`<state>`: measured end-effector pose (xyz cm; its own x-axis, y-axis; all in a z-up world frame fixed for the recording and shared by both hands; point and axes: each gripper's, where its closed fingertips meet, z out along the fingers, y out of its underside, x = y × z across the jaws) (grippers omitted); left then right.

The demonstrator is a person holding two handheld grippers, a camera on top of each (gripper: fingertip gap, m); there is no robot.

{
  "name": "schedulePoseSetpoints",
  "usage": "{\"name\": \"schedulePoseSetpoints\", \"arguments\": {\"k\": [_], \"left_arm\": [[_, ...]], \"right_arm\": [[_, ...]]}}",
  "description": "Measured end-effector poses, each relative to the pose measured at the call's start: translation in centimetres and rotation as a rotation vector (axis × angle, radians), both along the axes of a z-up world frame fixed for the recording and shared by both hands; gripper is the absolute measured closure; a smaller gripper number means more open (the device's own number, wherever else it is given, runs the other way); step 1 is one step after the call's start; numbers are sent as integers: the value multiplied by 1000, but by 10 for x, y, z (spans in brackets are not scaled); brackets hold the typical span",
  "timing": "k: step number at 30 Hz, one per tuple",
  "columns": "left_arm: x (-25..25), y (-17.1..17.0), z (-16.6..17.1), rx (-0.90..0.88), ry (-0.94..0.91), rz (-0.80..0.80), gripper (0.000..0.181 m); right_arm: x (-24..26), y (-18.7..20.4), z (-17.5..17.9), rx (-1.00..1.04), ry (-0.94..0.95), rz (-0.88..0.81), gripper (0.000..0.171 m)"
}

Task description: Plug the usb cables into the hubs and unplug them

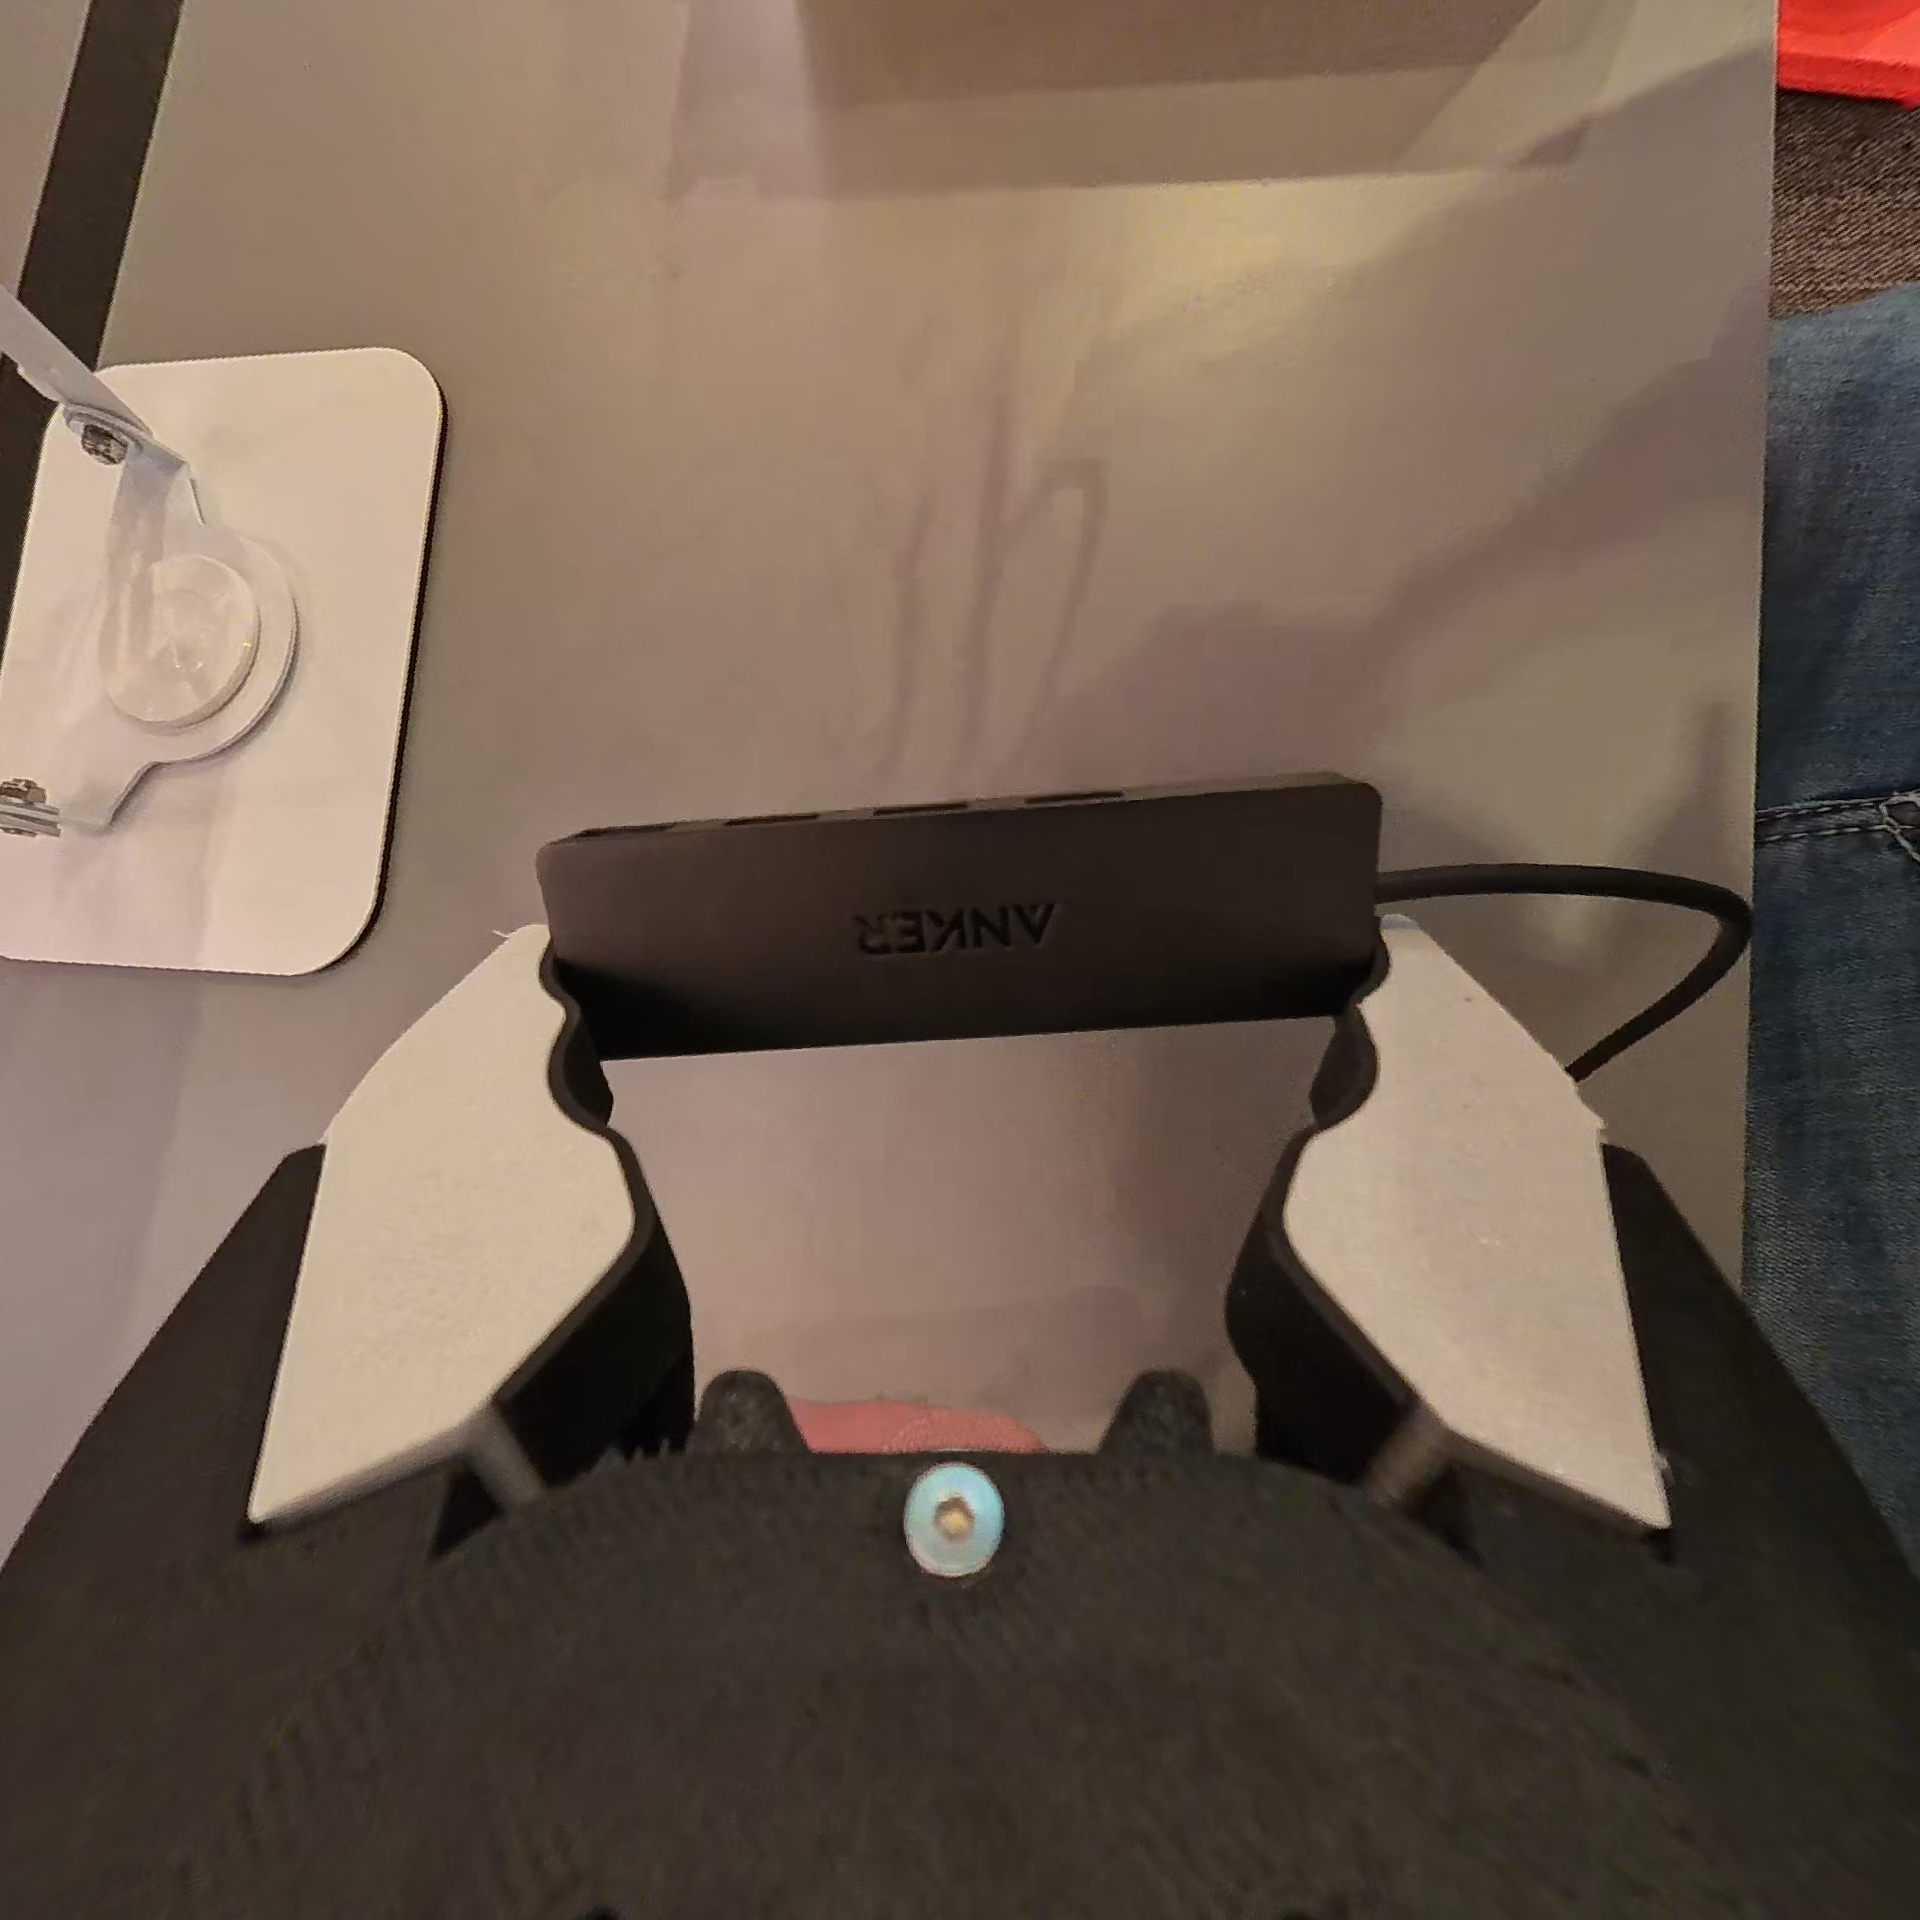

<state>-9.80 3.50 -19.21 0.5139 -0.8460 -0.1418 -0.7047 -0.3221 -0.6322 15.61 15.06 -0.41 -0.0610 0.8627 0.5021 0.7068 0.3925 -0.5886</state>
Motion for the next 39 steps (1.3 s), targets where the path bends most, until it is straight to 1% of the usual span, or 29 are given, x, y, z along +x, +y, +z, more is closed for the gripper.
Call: {"name": "schedulePoseSetpoints", "arguments": {"k": [3,6,9,13,18,22,27,28,31,32,36,38,39], "left_arm": [[0,0,-1,-2,0,0,49],[0,0,-1,-4,0,1,49],[1,0,-2,-7,0,3,49],[4,-1,-4,-14,3,-2,49],[8,-1,-6,-19,9,-8,49],[11,-1,-7,-17,18,-11,49],[14,-1,-5,-9,26,-15,49],[14,-1,-5,-7,26,-16,49],[13,-2,-4,-4,25,-15,49],[13,-1,-4,-3,22,-16,49],[13,1,-3,1,17,-15,49],[14,2,-2,6,14,-16,49],[15,2,-2,11,15,-17,49]], "right_arm": [[42,1,-12,-22,-36,-87,169],[82,-6,-40,-76,-80,-159,170],[116,-13,-76,-151,-121,-224,170],[154,-16,-137,-267,-217,-303,170],[165,-14,-193,-367,-296,-319,171],[155,-4,-223,-368,-359,-320,171],[150,3,-273,-390,-523,-345,169],[149,3,-275,-406,-522,-367,167],[152,4,-260,-403,-518,-422,137],[151,4,-252,-393,-508,-426,131],[149,2,-213,-354,-452,-433,120],[152,8,-189,-290,-436,-481,122],[145,9,-172,-254,-394,-492,124]]}}
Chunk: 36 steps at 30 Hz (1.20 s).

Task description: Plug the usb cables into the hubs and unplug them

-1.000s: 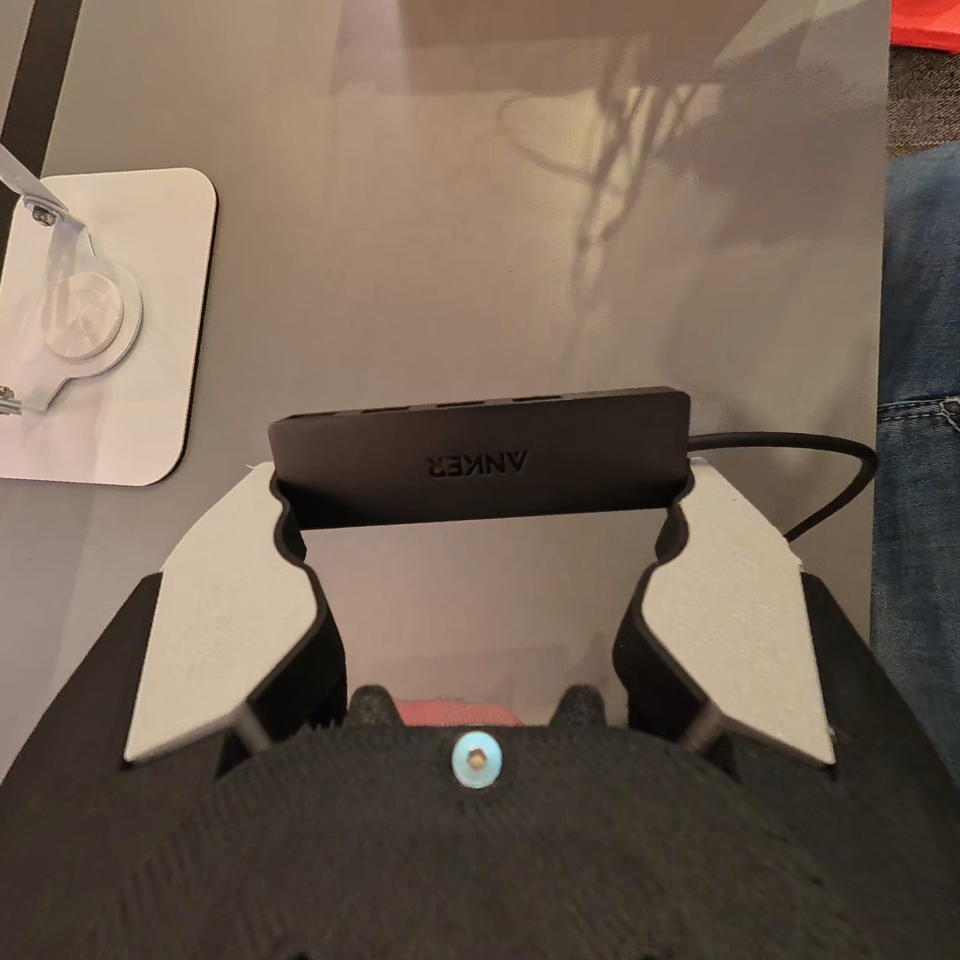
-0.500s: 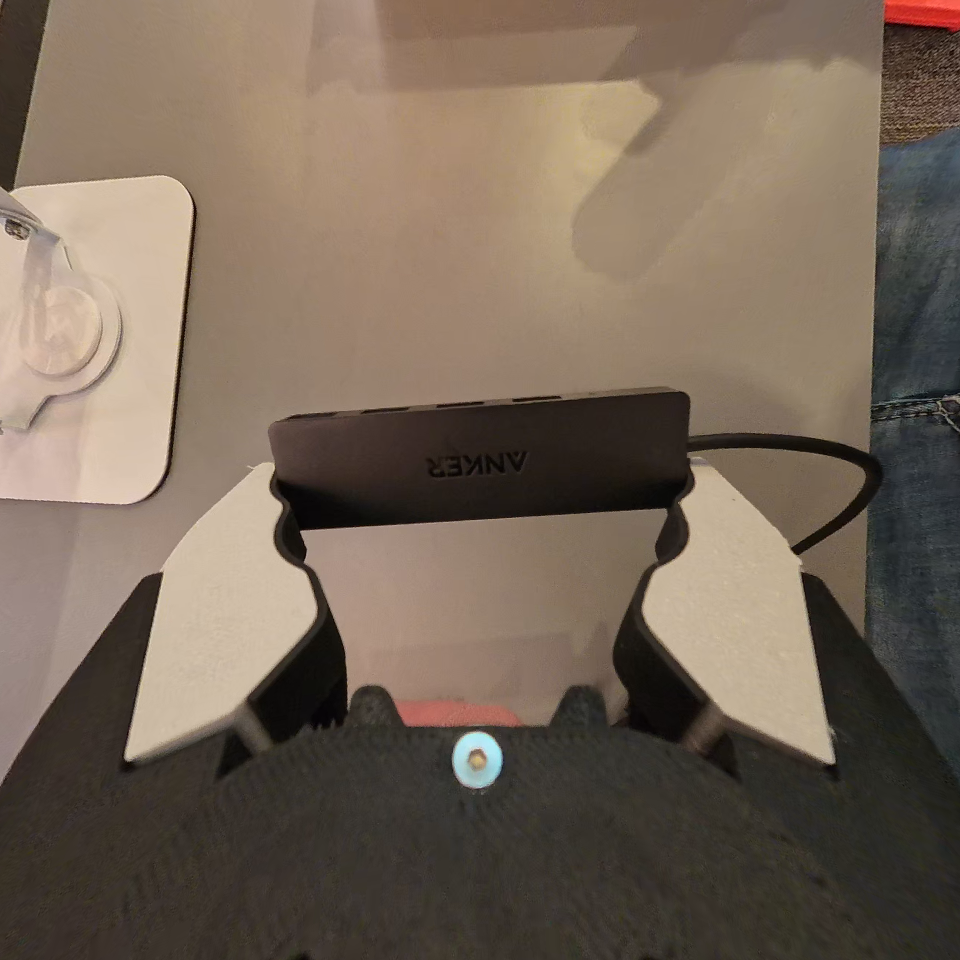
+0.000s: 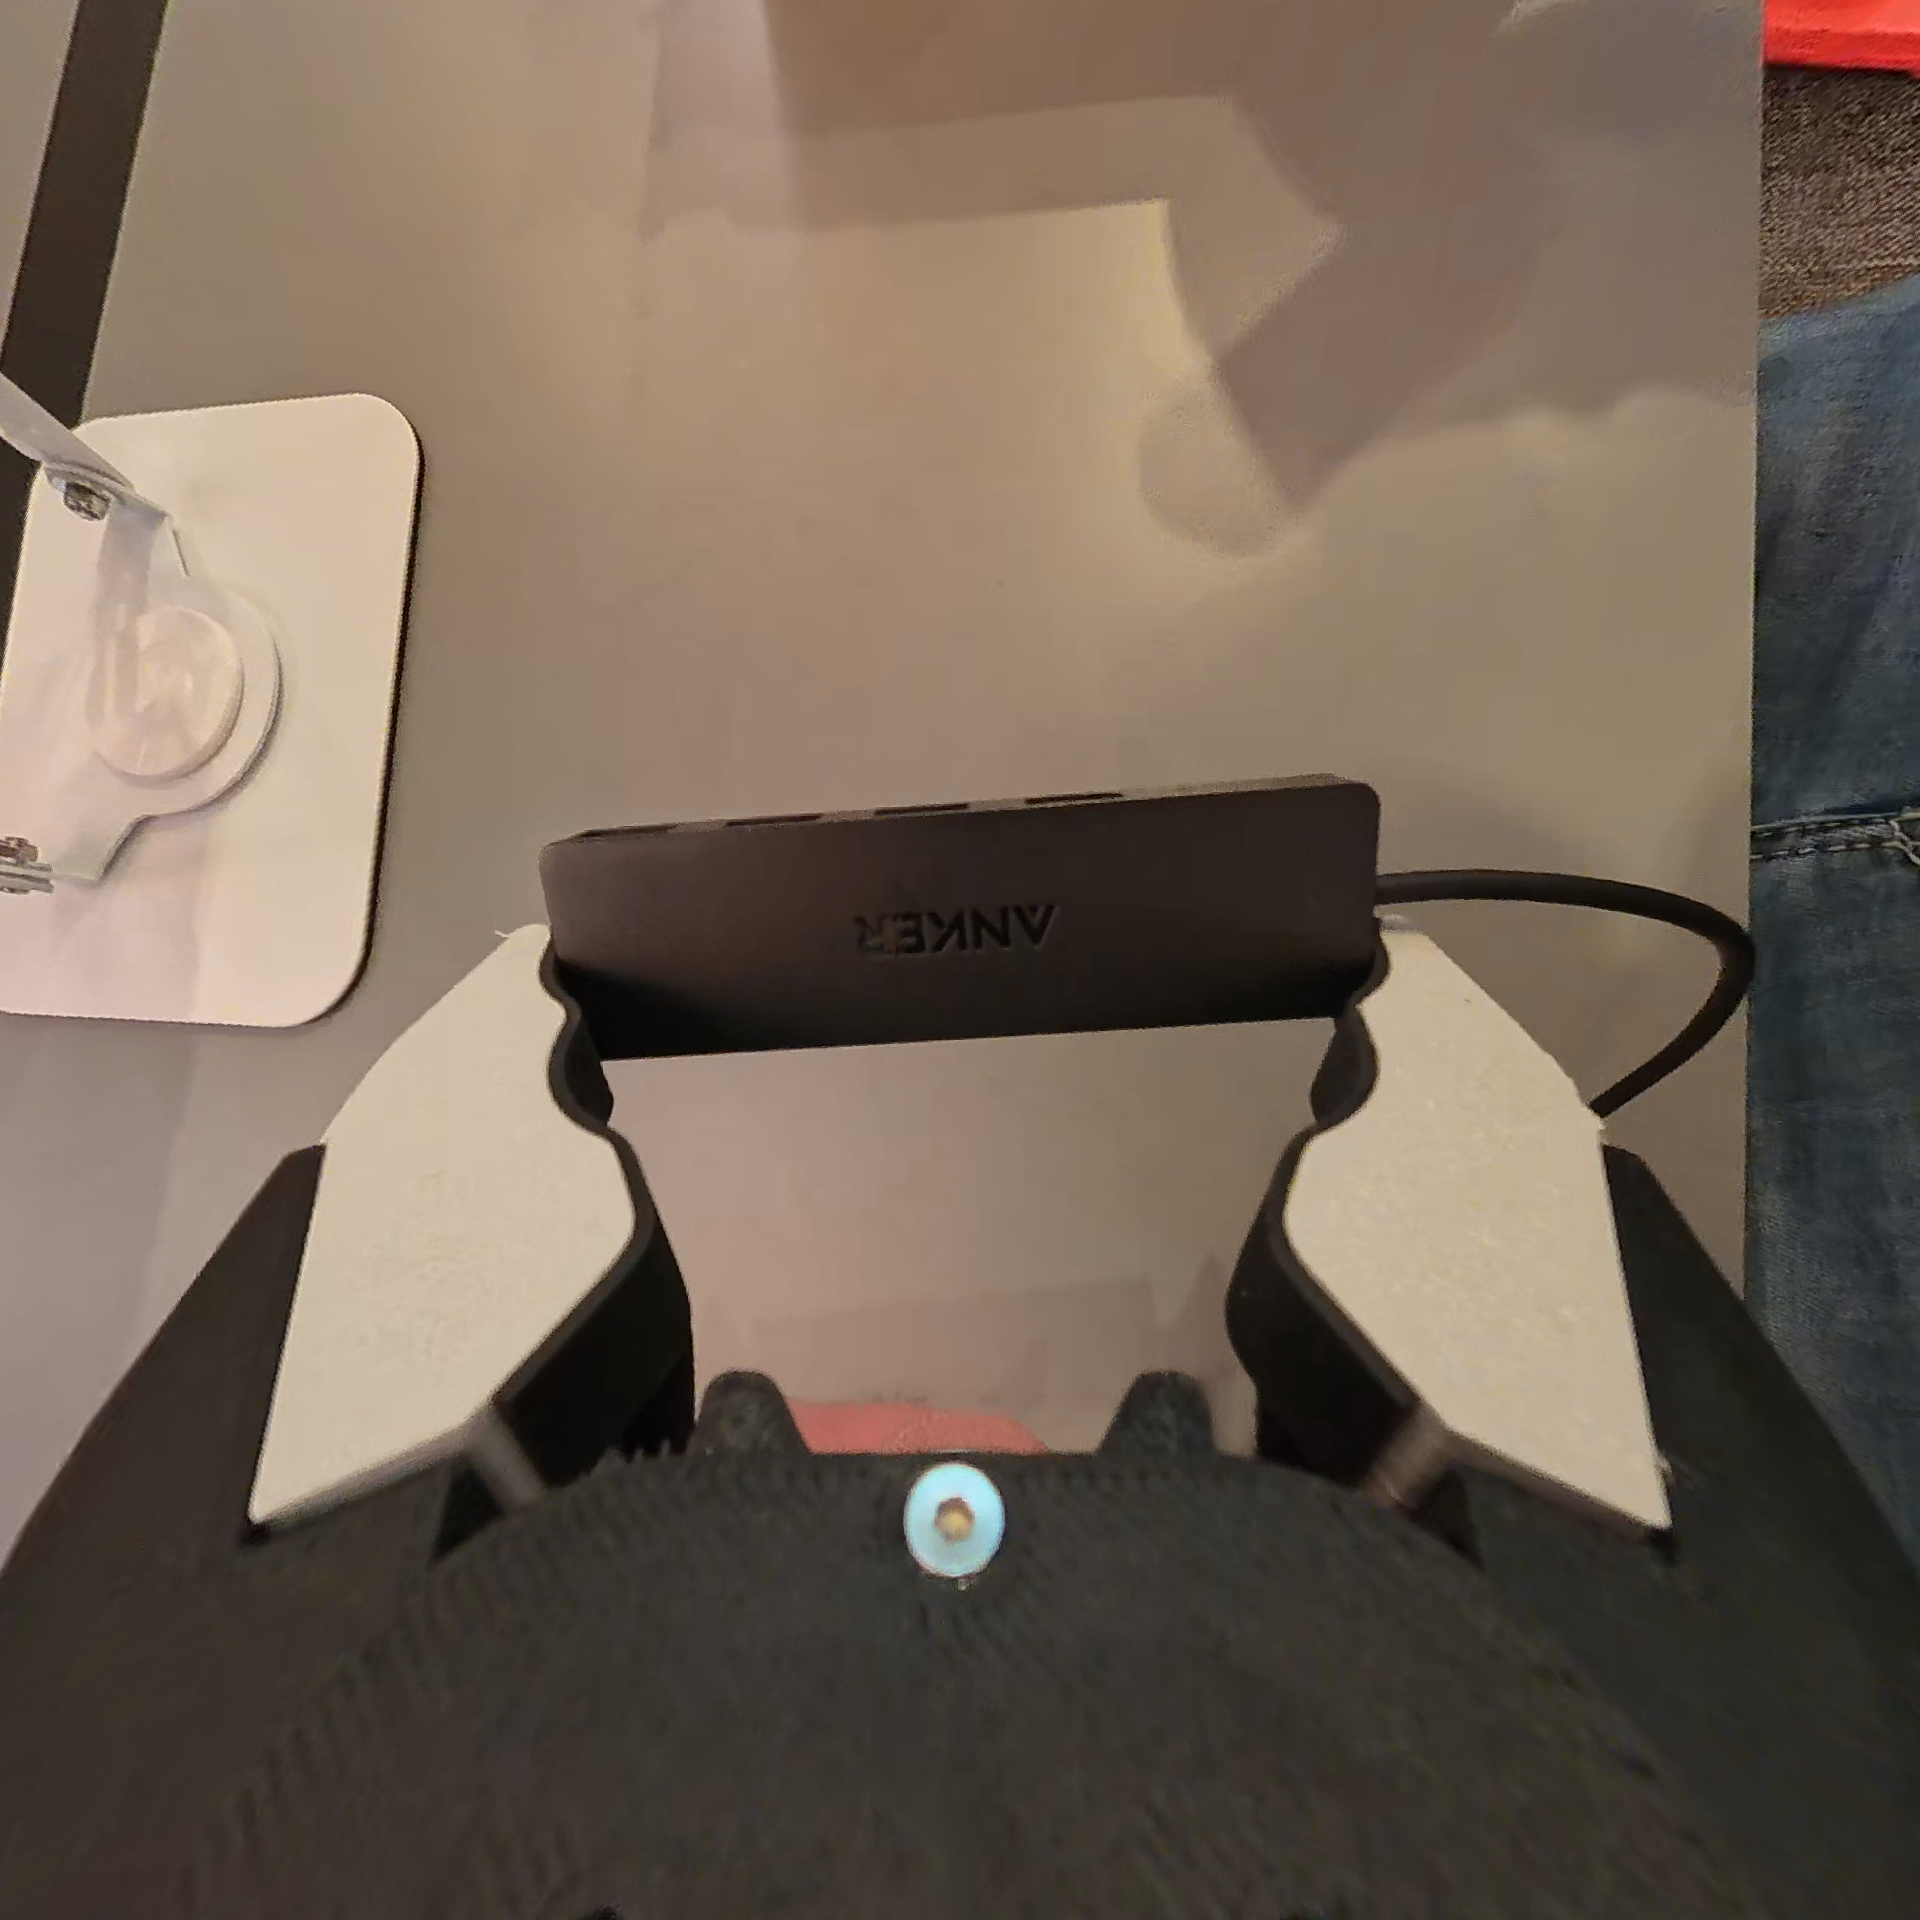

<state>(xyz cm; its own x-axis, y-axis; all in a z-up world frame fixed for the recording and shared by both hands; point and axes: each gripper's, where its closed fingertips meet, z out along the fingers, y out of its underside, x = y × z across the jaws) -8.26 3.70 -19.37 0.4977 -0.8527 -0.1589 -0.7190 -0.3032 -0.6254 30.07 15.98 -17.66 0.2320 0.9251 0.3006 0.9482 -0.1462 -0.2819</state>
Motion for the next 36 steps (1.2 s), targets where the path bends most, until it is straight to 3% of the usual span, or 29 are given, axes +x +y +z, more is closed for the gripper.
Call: {"name": "schedulePoseSetpoints", "arguments": {"k": [3,6,8,11,16,17,20,26,28,31,33,36], "left_arm": [[5,2,5,32,8,-3,49],[12,5,12,81,19,-6,49],[17,6,16,115,32,-12,49],[24,6,23,154,34,-23,49],[34,6,32,226,55,-44,49],[36,6,32,240,65,-48,49],[40,7,31,280,118,-59,49],[37,13,50,380,141,-19,58],[32,14,63,412,122,10,63],[22,15,76,441,96,68,85],[14,18,81,483,106,99,110],[5,21,85,489,88,141,123]], "right_arm": [[-74,-22,50,19,303,70,128],[-171,-62,79,-111,646,125,125],[-222,-88,68,-198,690,168,111],[-288,-120,55,-373,821,204,109],[-347,-138,33,-694,958,155,117],[-354,-142,35,-747,993,161,126],[-365,-149,35,-733,1012,192,154],[-350,-129,44,-572,962,203,163],[-335,-114,67,-514,988,201,163],[-301,-83,111,-321,990,205,163],[-273,-59,149,-182,1000,196,163],[-222,-20,205,75,969,159,163]]}}
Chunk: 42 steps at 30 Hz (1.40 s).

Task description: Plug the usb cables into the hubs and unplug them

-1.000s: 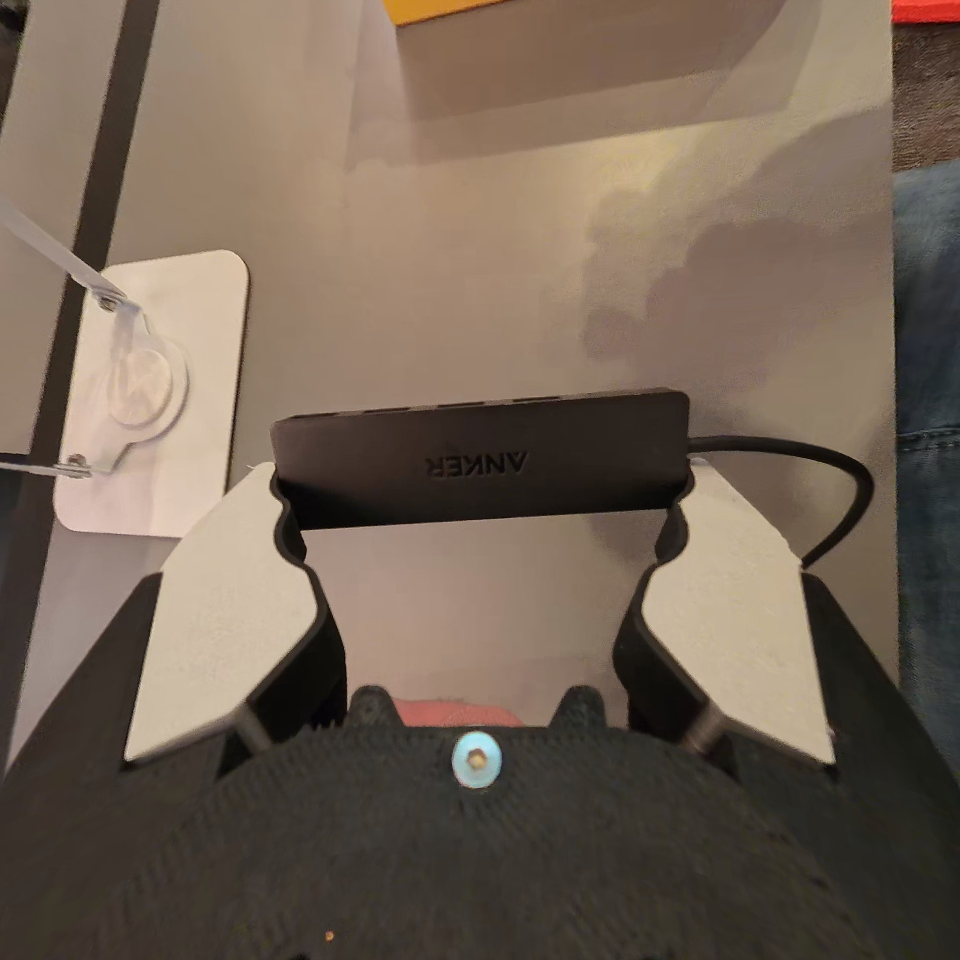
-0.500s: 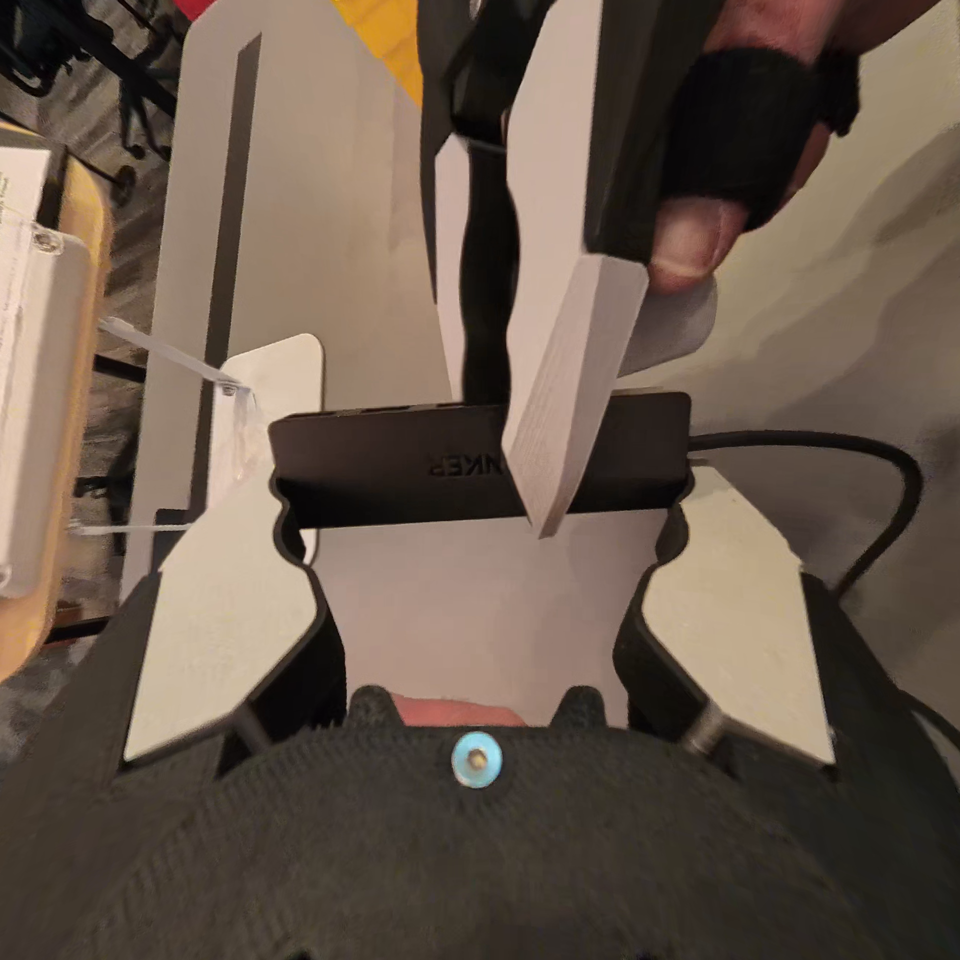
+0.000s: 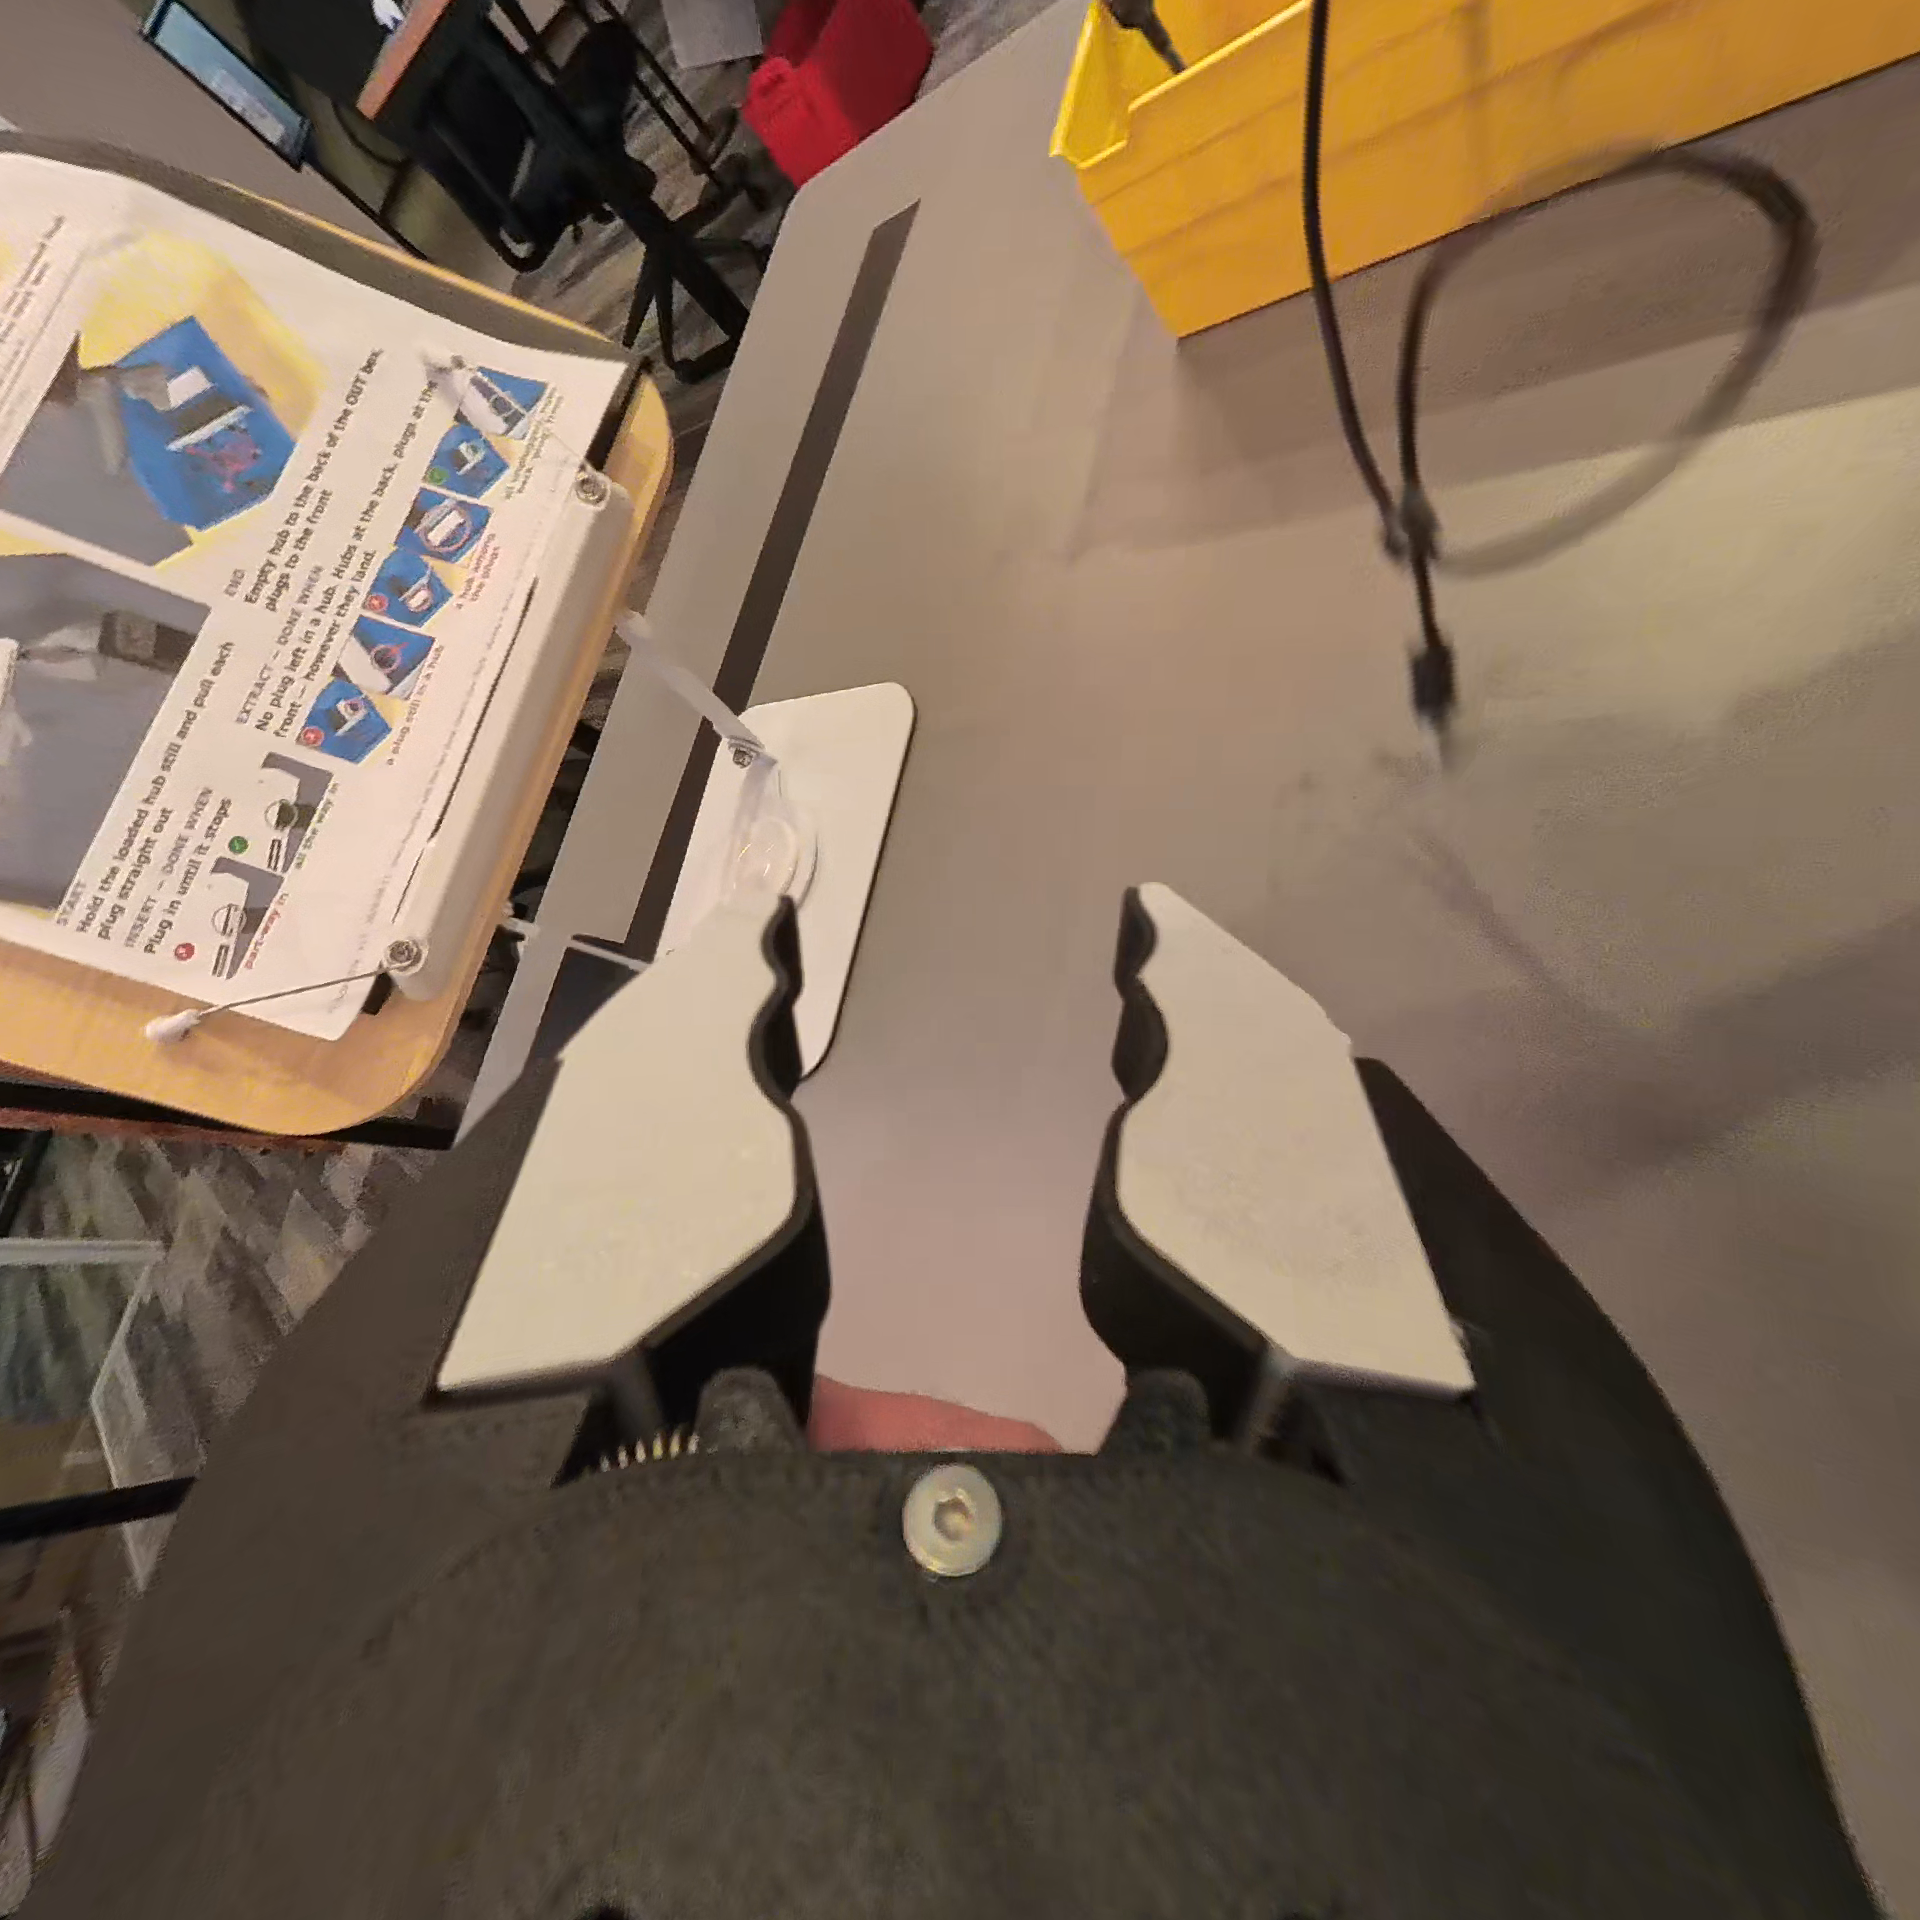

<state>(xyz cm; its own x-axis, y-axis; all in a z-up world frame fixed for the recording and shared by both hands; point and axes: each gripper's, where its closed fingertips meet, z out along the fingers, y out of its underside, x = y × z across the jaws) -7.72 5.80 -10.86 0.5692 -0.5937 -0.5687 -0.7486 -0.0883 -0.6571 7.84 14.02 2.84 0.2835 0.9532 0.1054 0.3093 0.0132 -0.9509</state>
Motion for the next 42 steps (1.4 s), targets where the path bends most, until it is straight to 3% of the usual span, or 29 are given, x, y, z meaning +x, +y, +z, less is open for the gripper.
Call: {"name": "schedulePoseSetpoints", "arguments": {"k": [4,9,15,20,23,26,30,32,35,39,42], "left_arm": [[-3,0,3,15,-12,22,137],[-5,-7,-6,-10,-6,33,138],[-13,-18,-24,-64,-13,66,137],[-24,-27,-32,-90,-11,104,136],[-32,-30,-32,-101,-29,133,135],[-41,-33,-32,-107,-36,164,134],[-51,-37,-33,-110,-37,196,133],[-57,-39,-34,-111,-33,215,132],[-68,-43,-35,-114,-19,251,130],[-92,-52,-30,-105,-11,328,128],[-110,-65,-29,-116,-46,385,125]], "right_arm": [[69,46,53,191,-33,-194,163],[139,94,59,253,-86,-371,163],[191,138,2,252,-209,-538,163],[211,165,-78,203,-390,-580,163],[206,167,-125,147,-495,-529,163],[210,171,-172,182,-723,-507,163],[201,160,-222,177,-907,-373,163],[199,148,-248,77,-977,-290,163],[194,130,-277,-81,-1037,-178,148],[190,128,-273,-109,-1028,-175,135],[191,124,-260,-189,-980,-192,101]]}}
